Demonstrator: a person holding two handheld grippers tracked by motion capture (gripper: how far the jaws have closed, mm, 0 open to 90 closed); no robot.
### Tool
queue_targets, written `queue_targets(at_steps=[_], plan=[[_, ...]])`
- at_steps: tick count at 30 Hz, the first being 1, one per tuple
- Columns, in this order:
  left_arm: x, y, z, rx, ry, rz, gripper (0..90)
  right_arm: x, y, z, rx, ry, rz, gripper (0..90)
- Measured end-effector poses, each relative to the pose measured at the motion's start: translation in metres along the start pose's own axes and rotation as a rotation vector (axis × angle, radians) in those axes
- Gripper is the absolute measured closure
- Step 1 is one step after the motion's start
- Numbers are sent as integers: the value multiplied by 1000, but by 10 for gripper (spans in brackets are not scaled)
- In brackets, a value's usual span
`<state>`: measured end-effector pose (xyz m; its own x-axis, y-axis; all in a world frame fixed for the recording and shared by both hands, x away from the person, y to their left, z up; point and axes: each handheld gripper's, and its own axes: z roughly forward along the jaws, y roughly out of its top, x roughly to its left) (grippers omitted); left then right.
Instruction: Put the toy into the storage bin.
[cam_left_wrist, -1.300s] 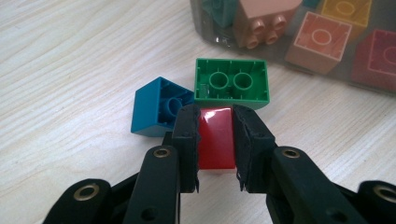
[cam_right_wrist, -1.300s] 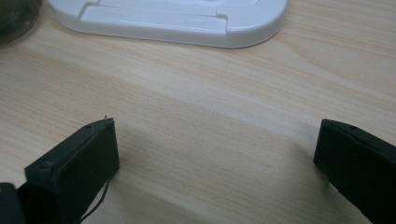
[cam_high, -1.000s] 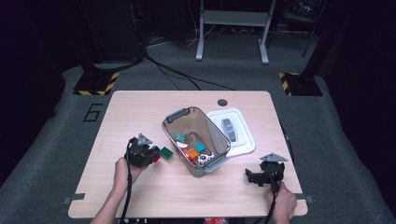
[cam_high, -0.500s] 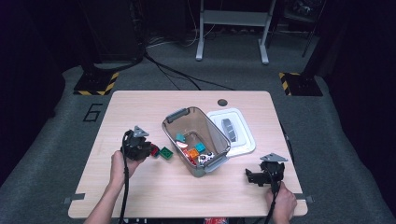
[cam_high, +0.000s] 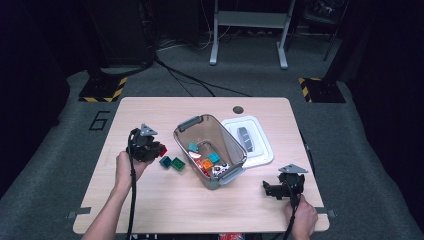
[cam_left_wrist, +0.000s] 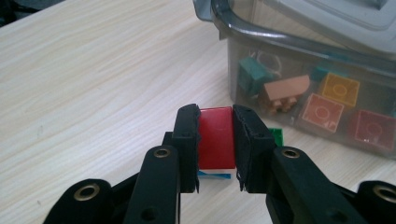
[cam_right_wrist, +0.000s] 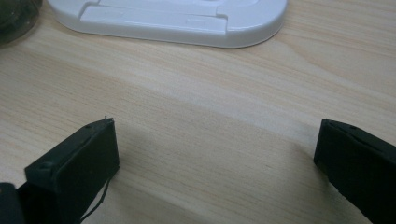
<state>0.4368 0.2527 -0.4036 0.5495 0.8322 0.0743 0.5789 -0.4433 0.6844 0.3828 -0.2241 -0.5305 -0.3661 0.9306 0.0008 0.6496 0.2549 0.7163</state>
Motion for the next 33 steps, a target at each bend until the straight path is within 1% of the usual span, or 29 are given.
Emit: queue_targets(at_steps=[6,8,9,10,11,12,16,17,21,22,23,24,25,29,33], plan=[[3,13,-5,-12,15,1,724,0,0,0,0,0,0,0],[4,19,-8,-19,18,9,724,0,0,0,0,-1,0,0],[3,21,-9,-31,28,4,724,0,0,0,0,0,0,0],[4,24,-11,-23,24,8,724,0,0,0,-1,0,0,0],[4,27,-12,-29,28,13,724,0,0,0,0,0,0,0],[4,29,-13,-36,27,10,724,0,0,0,0,0,0,0],[3,39,-16,-40,30,22,724,0,0,0,2,0,4,0],[2,42,-17,-45,35,26,724,0,0,0,0,0,0,0],[1,50,-19,-57,36,35,723,0,0,0,0,0,0,0],[0,52,-19,-63,36,28,724,0,0,0,0,0,0,0],[-1,55,-20,-63,37,38,724,0,0,0,0,0,0,0],[-2,57,-20,-64,36,40,724,0,0,0,0,0,0,0],[-3,59,-20,-76,38,43,723,0,0,0,0,0,0,0],[-10,68,-19,-84,35,54,724,0,0,0,0,0,0,0],[-17,77,-16,-91,24,72,723,0,0,0,1,0,3,0]])
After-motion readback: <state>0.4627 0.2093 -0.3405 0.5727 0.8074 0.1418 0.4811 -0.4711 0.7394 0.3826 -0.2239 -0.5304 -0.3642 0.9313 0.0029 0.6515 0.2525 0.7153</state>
